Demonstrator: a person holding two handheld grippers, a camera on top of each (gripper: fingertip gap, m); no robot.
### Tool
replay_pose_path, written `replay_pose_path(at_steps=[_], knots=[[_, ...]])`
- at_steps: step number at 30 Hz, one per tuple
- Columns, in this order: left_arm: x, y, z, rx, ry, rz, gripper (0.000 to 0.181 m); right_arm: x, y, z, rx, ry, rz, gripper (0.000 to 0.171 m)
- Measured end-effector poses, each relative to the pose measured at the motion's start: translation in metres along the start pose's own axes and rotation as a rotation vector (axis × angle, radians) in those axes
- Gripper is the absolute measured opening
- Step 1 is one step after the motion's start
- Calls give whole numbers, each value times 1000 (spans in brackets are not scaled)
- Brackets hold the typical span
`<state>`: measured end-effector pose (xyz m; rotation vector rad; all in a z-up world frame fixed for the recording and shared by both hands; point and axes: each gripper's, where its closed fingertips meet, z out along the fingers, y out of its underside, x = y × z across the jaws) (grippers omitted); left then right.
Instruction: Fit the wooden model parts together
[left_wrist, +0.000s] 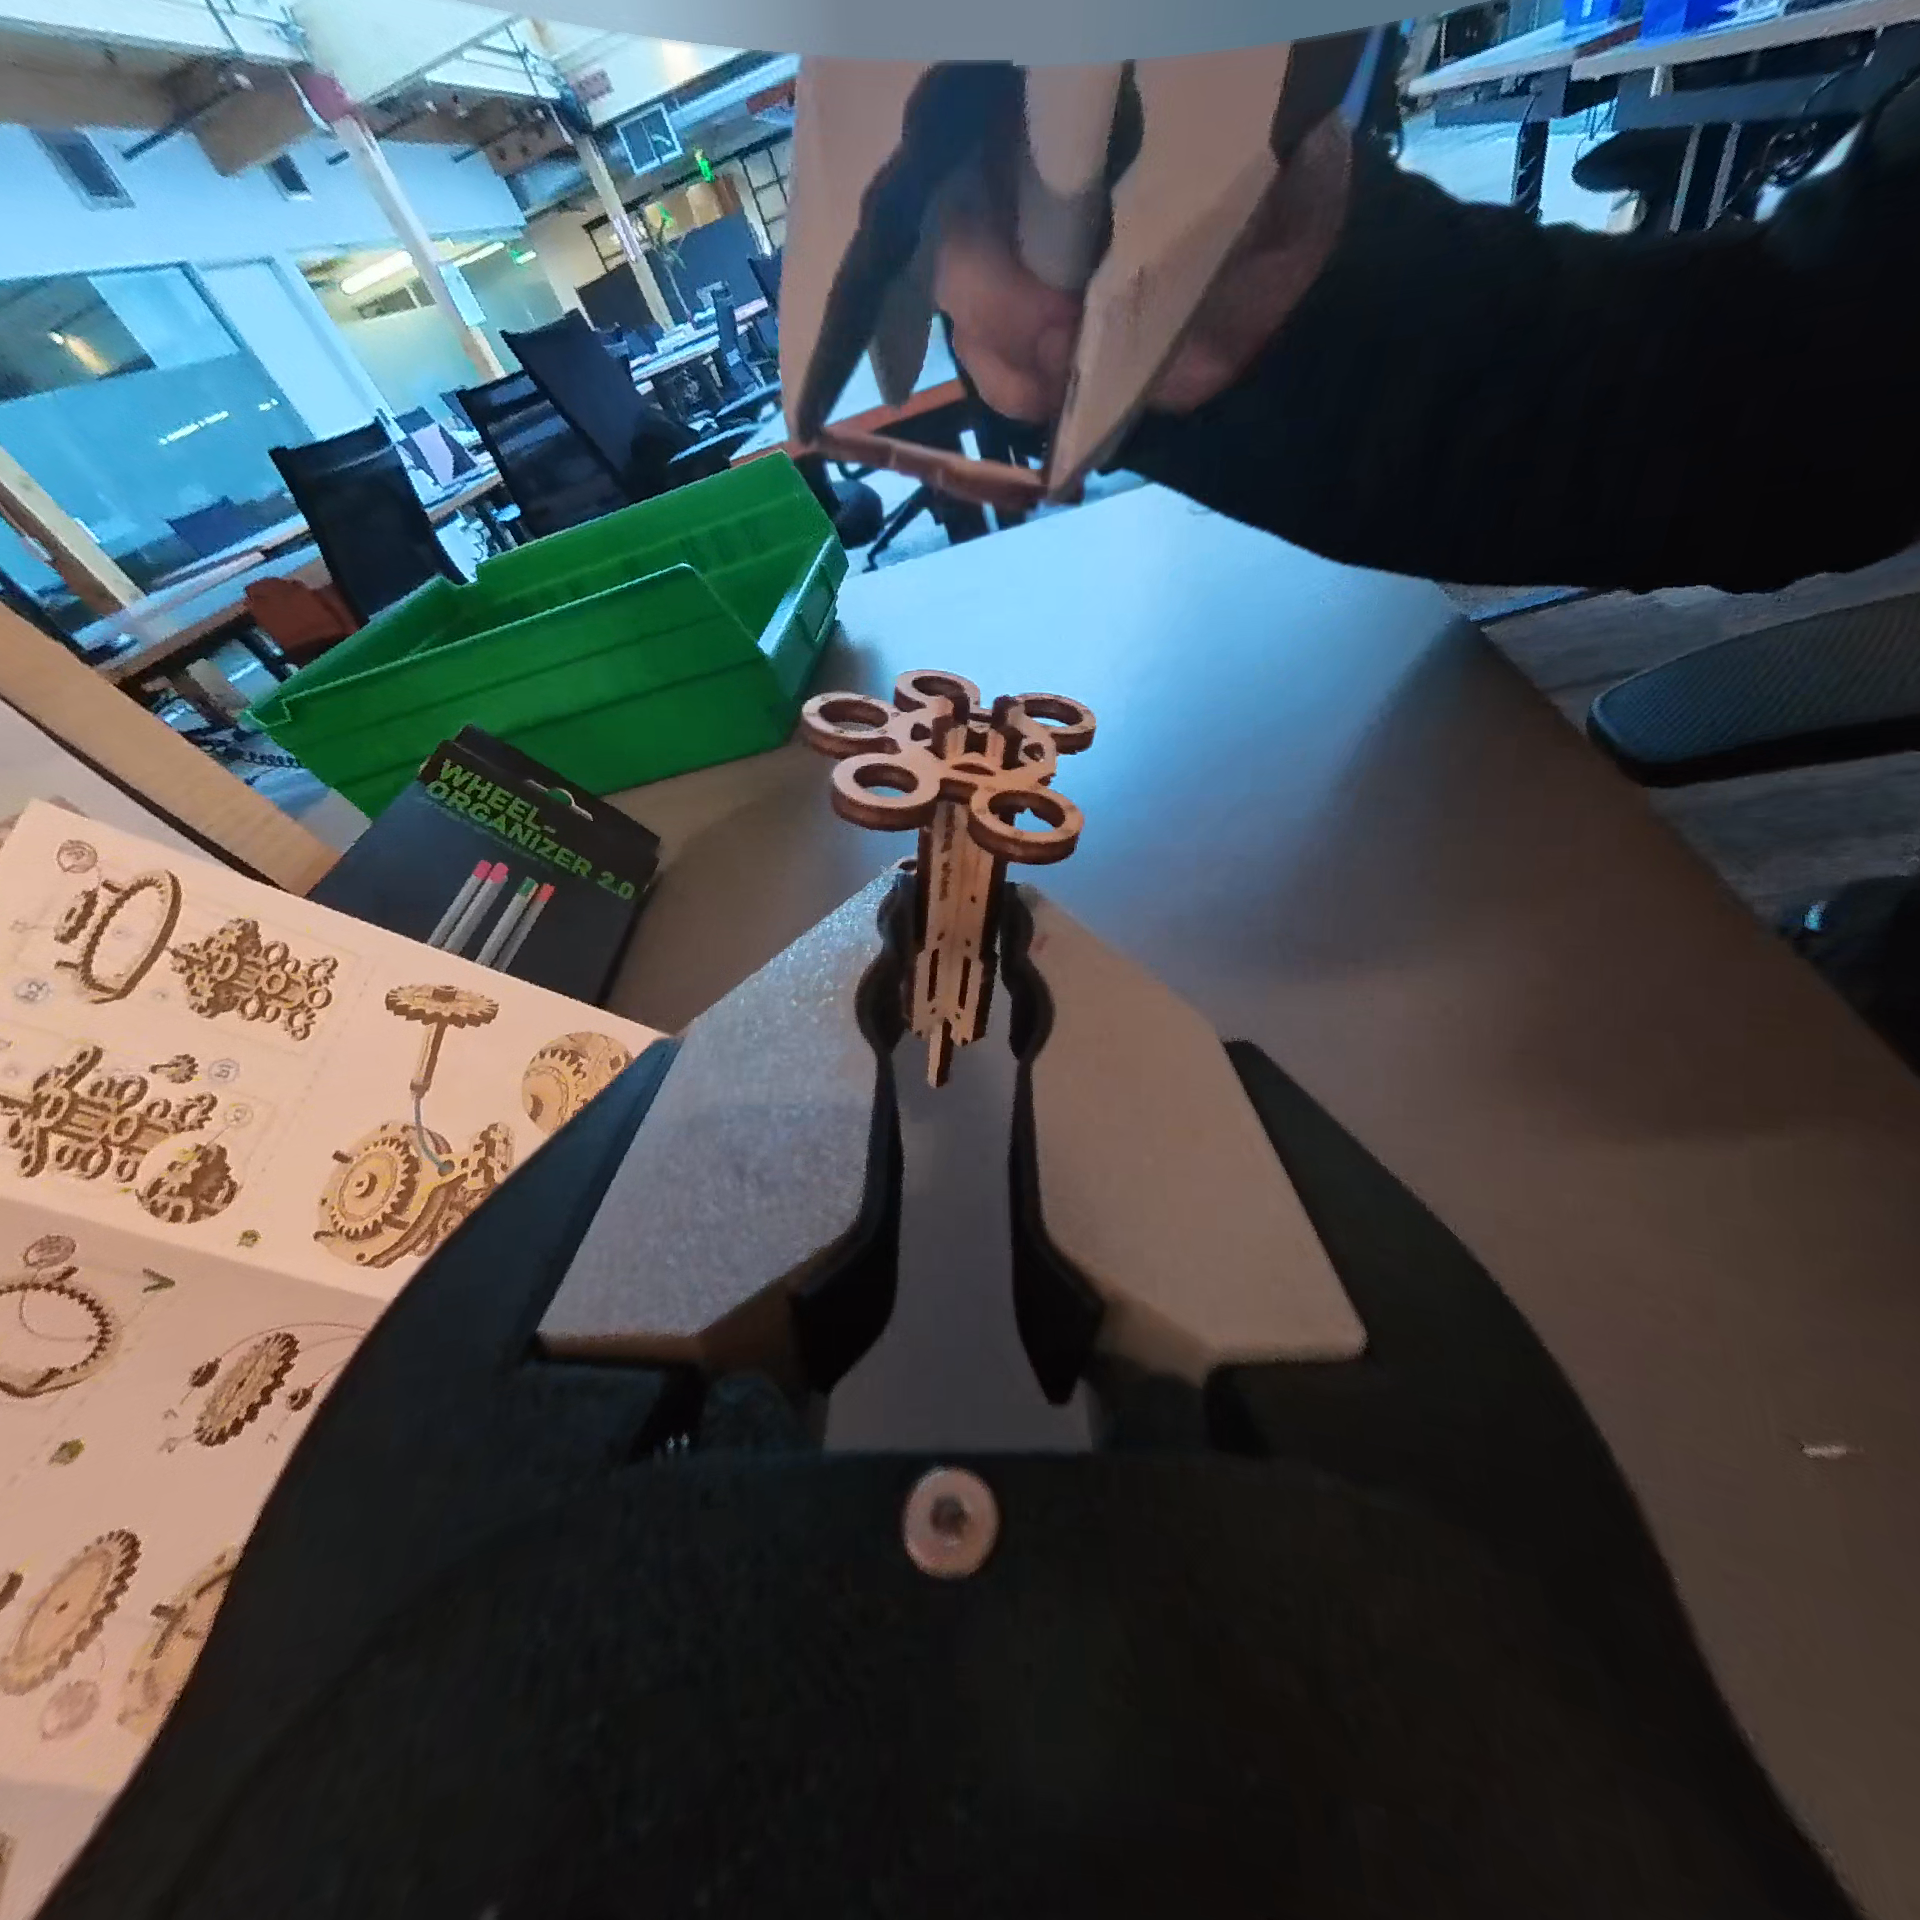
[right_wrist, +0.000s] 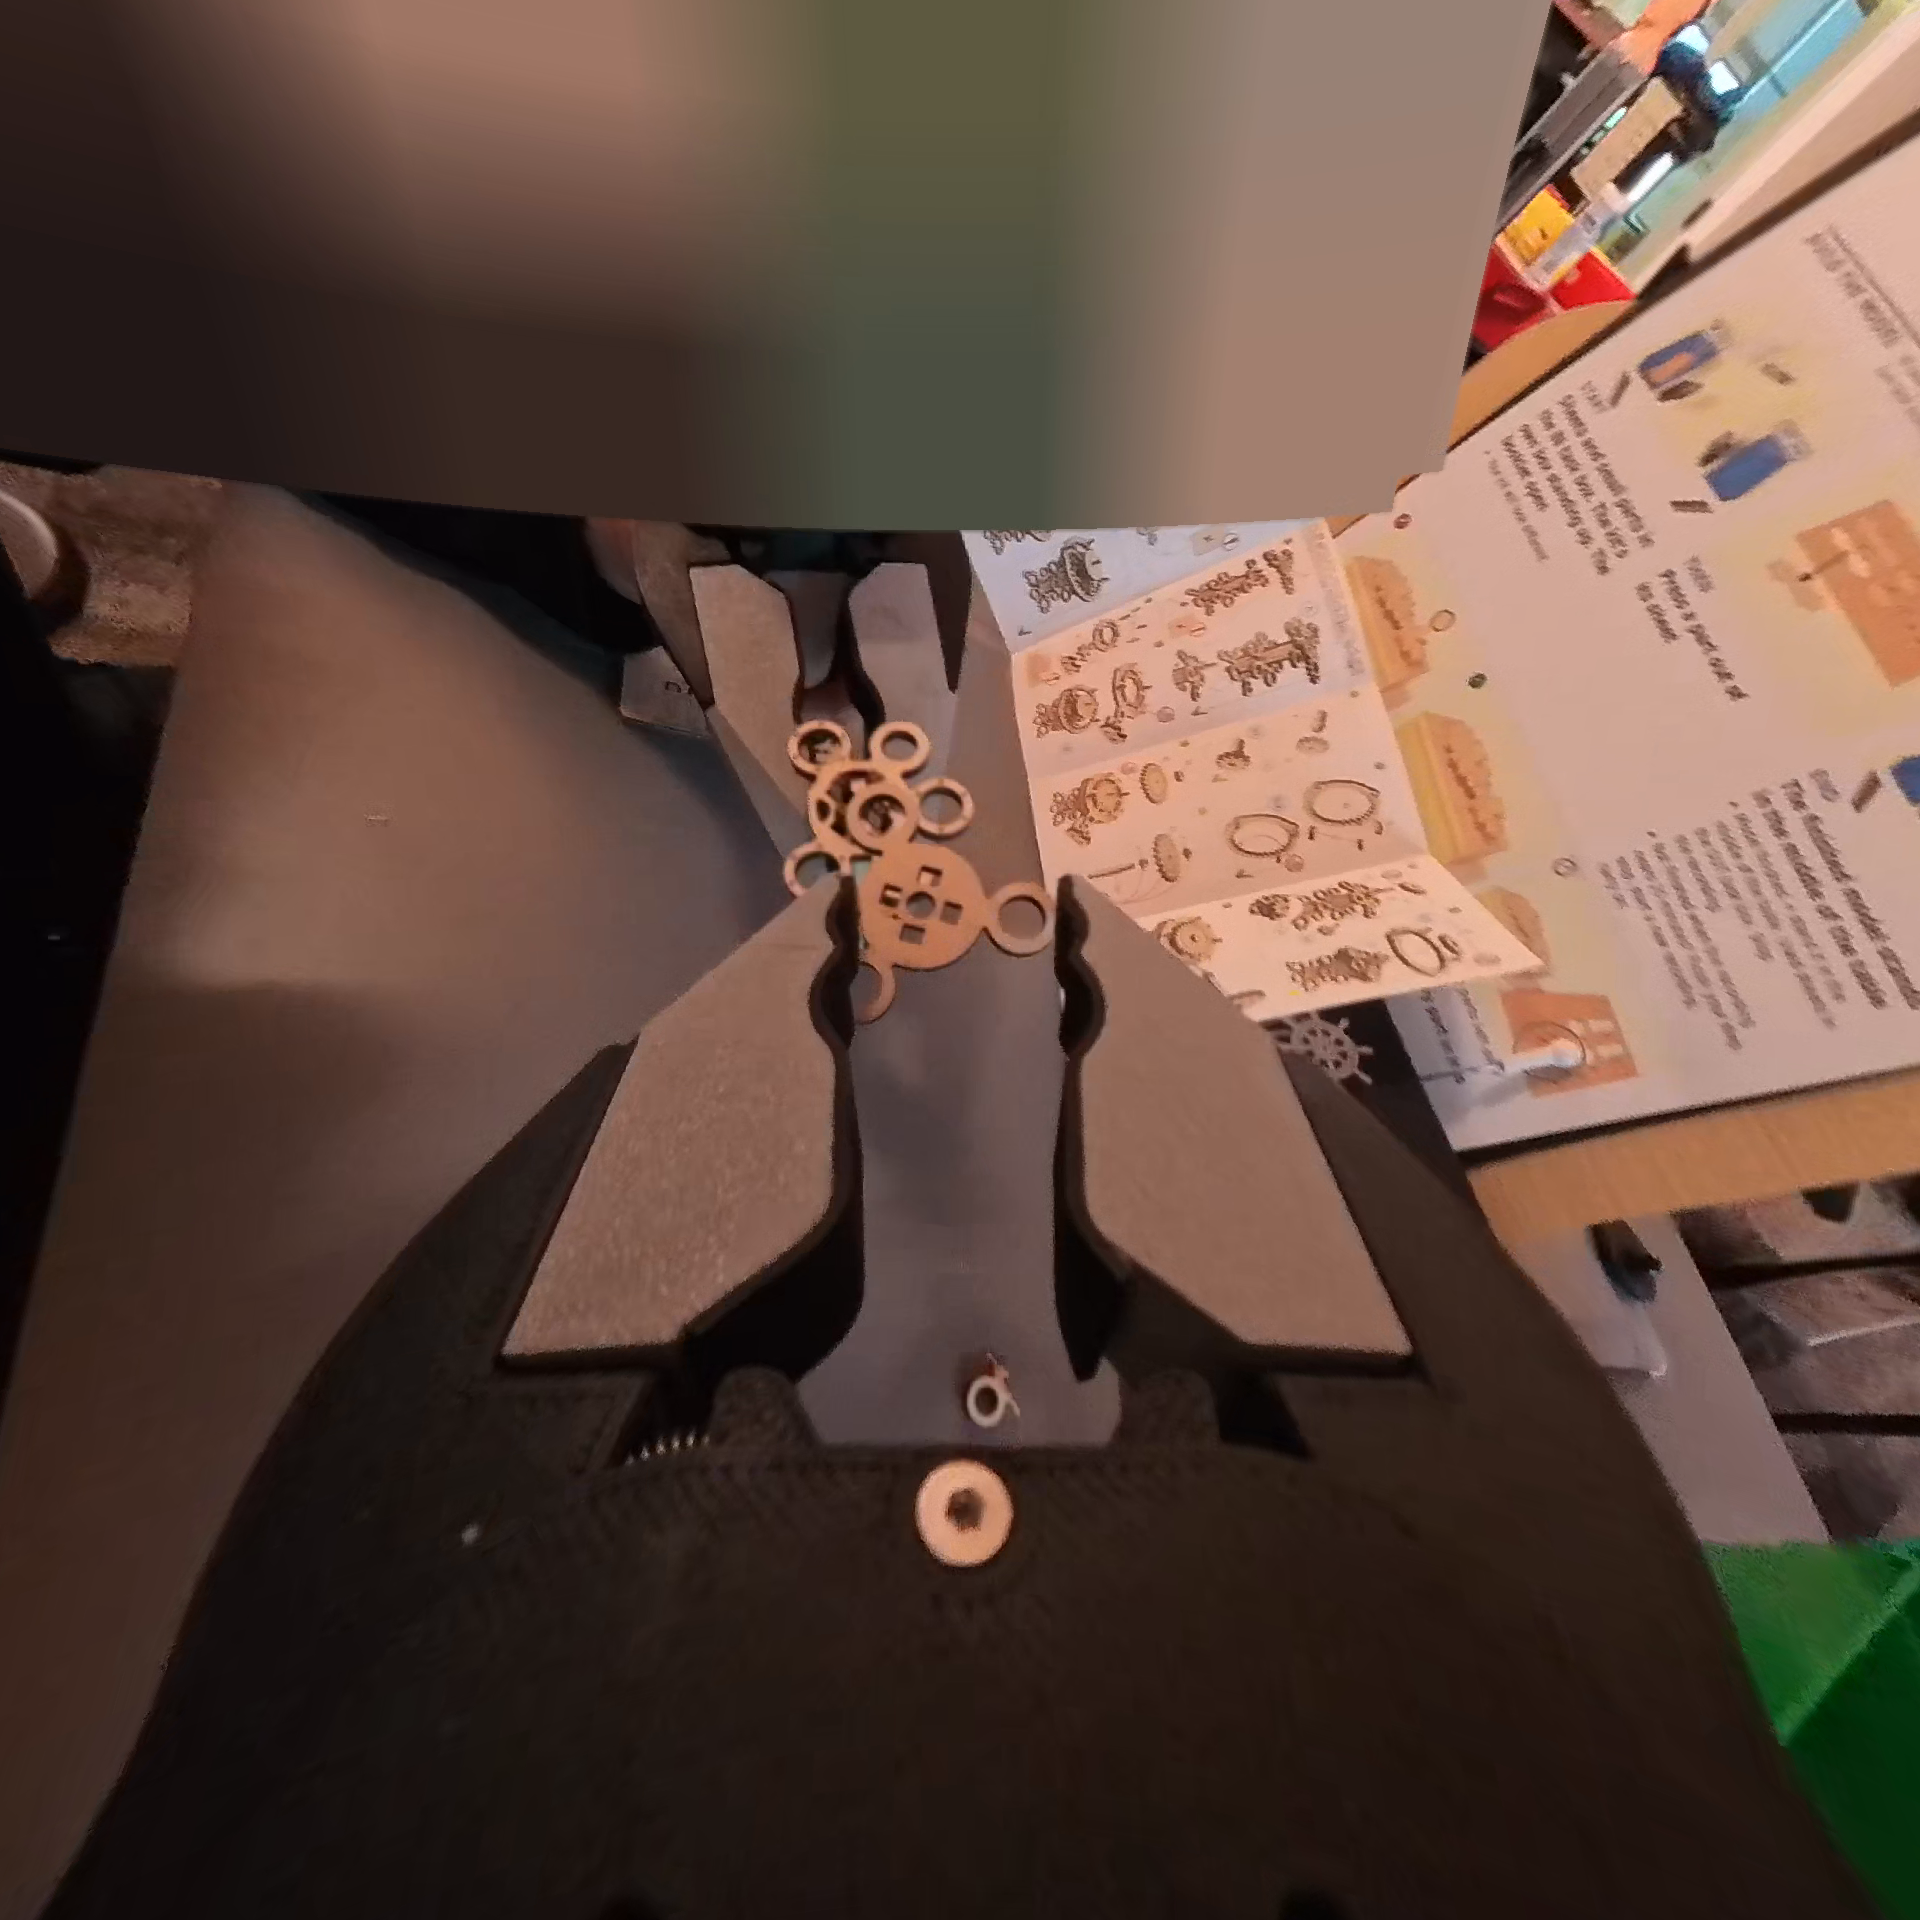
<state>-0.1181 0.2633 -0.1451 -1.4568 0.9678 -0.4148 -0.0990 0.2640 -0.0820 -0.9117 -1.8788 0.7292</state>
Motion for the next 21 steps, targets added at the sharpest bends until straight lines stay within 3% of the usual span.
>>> replay_pose_path(at_steps=[10, 21], knots=[[2, -6, -1, 45, 17, -5, 13, -3, 5, -3, 11, -10, 32, 35], [27, 2, -7, -22, 210, -49, 13, -37, -19, 26, -4, -240, -169, 34]])
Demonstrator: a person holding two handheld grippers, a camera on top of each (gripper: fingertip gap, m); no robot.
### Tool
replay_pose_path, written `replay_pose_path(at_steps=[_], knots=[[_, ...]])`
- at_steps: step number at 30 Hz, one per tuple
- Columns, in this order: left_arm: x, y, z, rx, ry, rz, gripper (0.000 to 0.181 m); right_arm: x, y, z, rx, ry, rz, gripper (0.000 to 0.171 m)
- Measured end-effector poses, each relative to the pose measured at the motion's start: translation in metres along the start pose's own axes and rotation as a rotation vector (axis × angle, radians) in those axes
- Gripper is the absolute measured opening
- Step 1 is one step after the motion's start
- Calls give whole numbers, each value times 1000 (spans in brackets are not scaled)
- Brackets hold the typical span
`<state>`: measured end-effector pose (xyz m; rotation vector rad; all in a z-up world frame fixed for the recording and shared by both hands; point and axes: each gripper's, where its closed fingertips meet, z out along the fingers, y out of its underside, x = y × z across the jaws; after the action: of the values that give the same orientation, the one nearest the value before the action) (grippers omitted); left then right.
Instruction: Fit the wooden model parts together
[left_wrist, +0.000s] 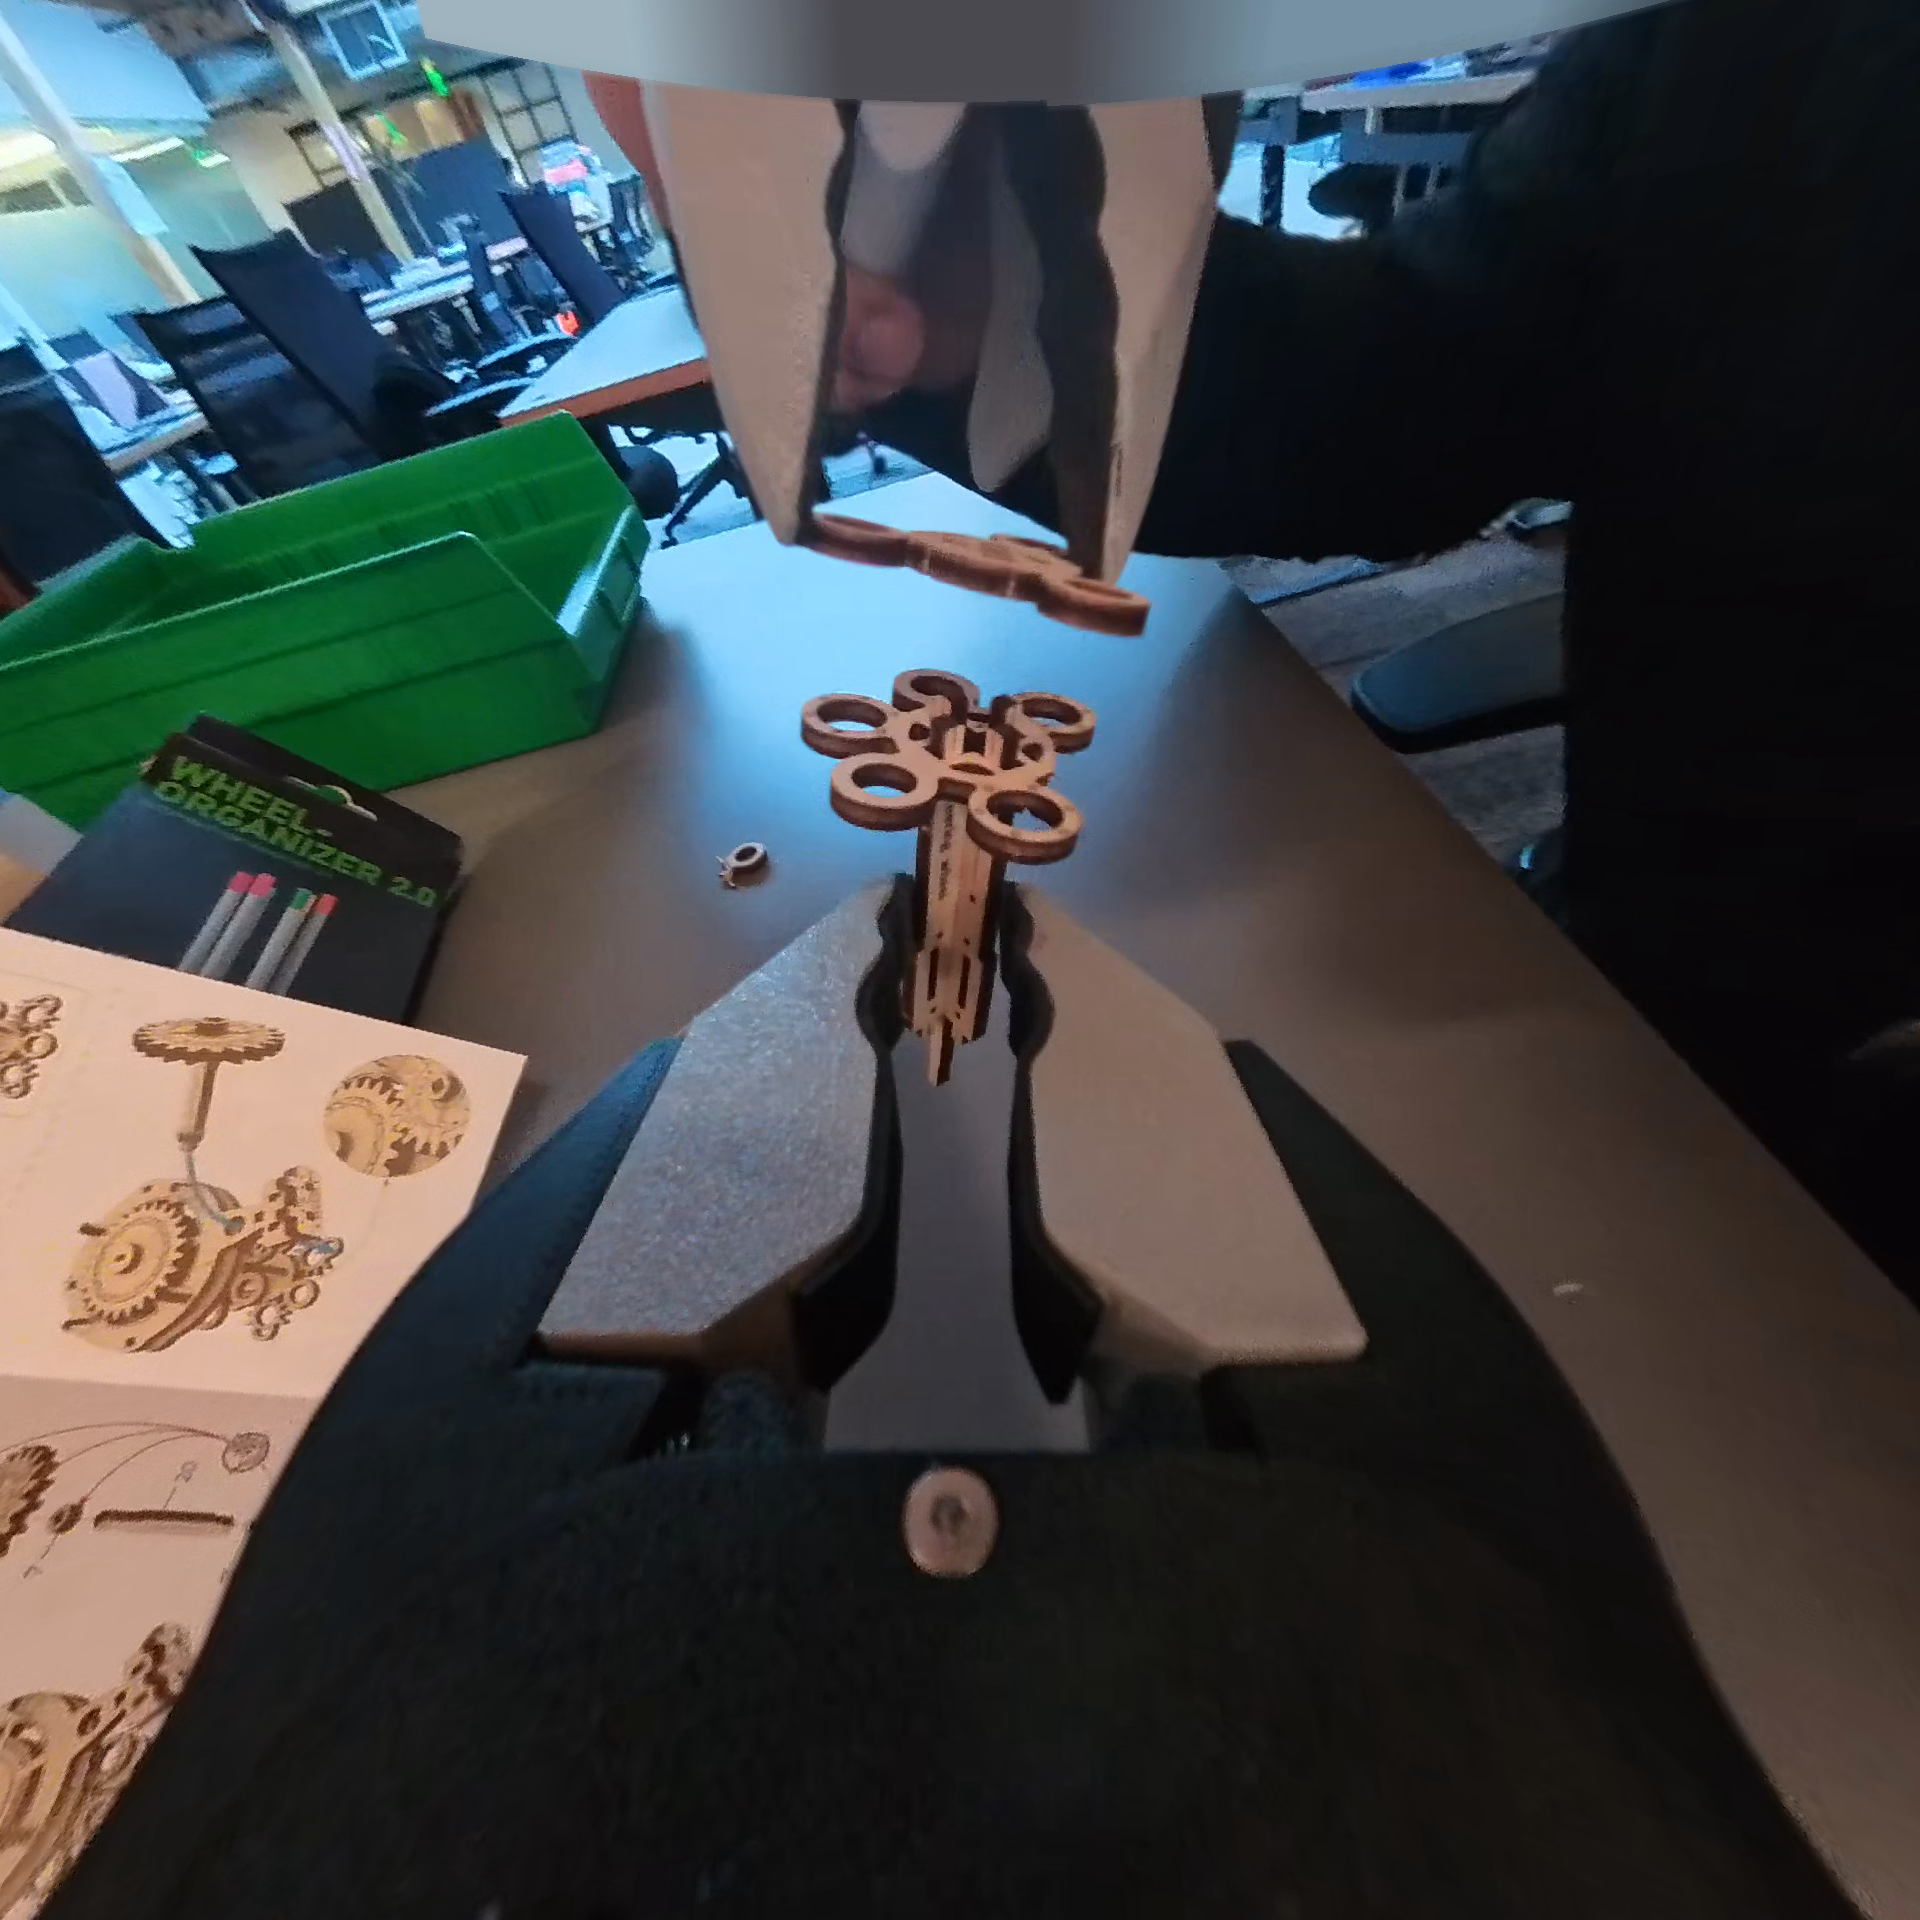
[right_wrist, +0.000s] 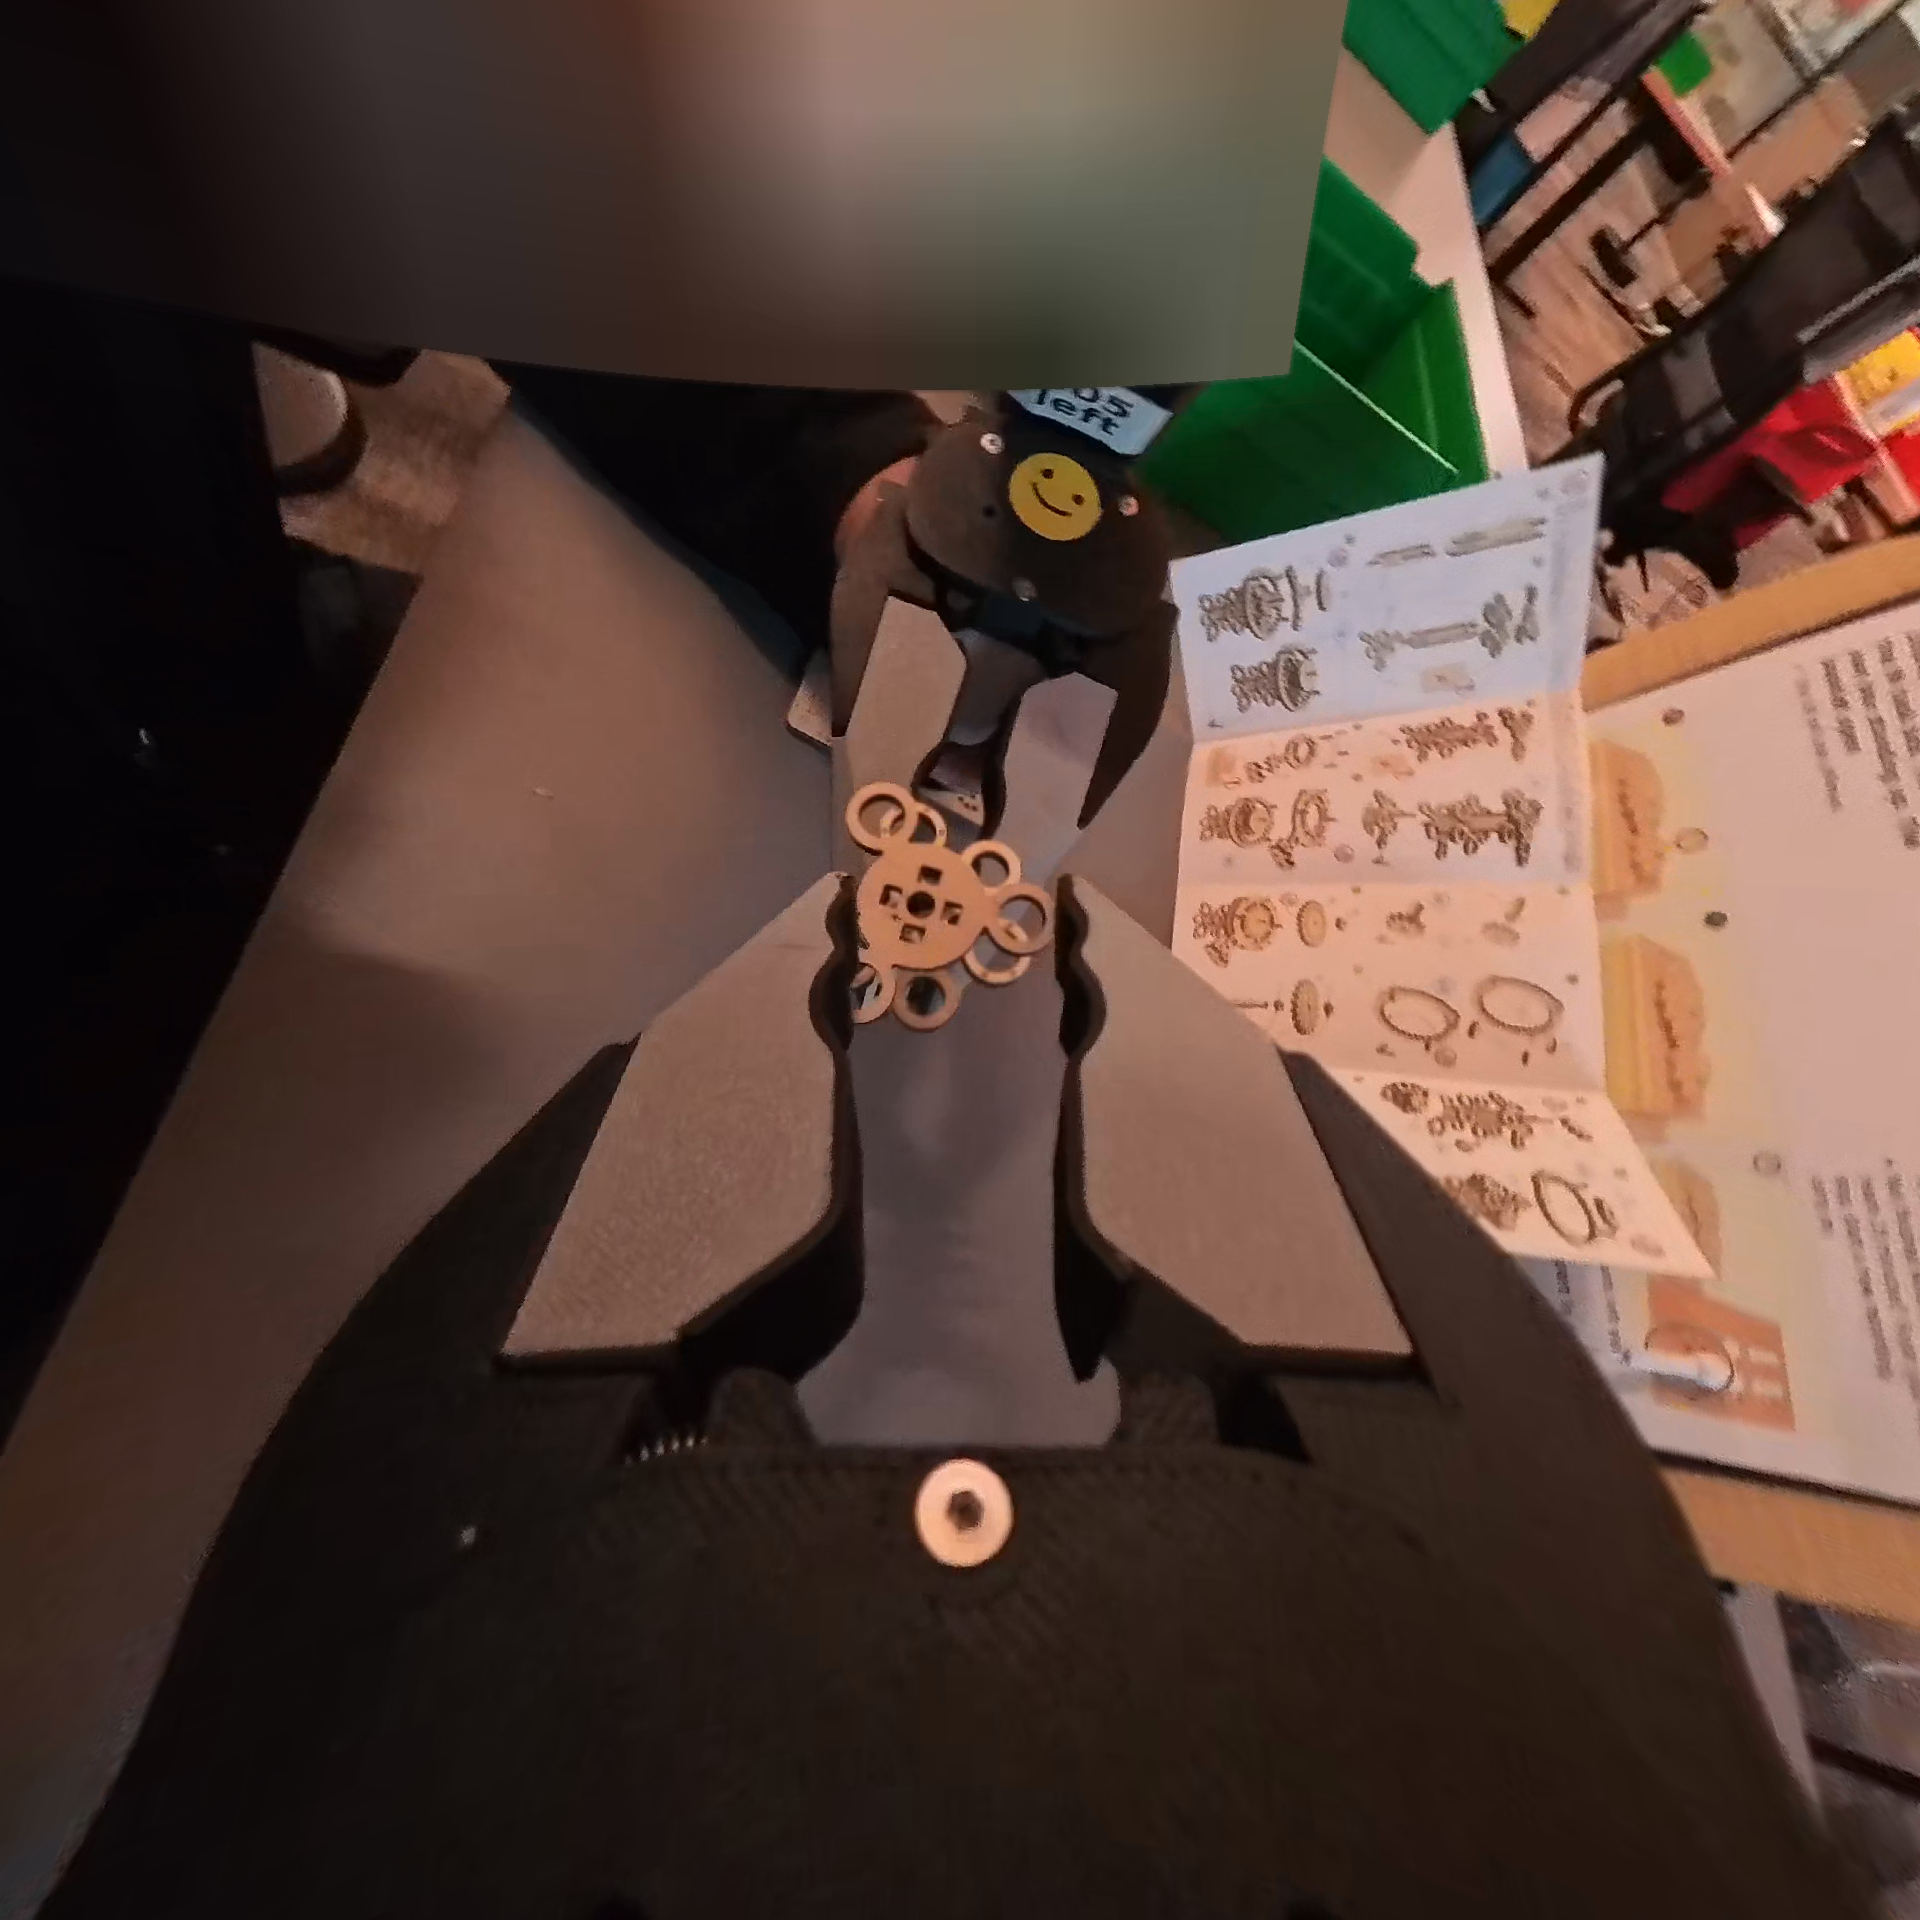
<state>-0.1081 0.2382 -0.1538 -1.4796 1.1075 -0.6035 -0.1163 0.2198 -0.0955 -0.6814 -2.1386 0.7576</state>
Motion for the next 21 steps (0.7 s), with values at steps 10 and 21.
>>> replay_pose_path(at_steps=[10, 21], knots=[[19, 2, -6, -8, 126, 12, 13, -18, 2, 12, -90, -122, -90, 34], [40, 0, -6, -5, 252, -15, 13, -33, -7, 19, -101, -252, -155, 34]])
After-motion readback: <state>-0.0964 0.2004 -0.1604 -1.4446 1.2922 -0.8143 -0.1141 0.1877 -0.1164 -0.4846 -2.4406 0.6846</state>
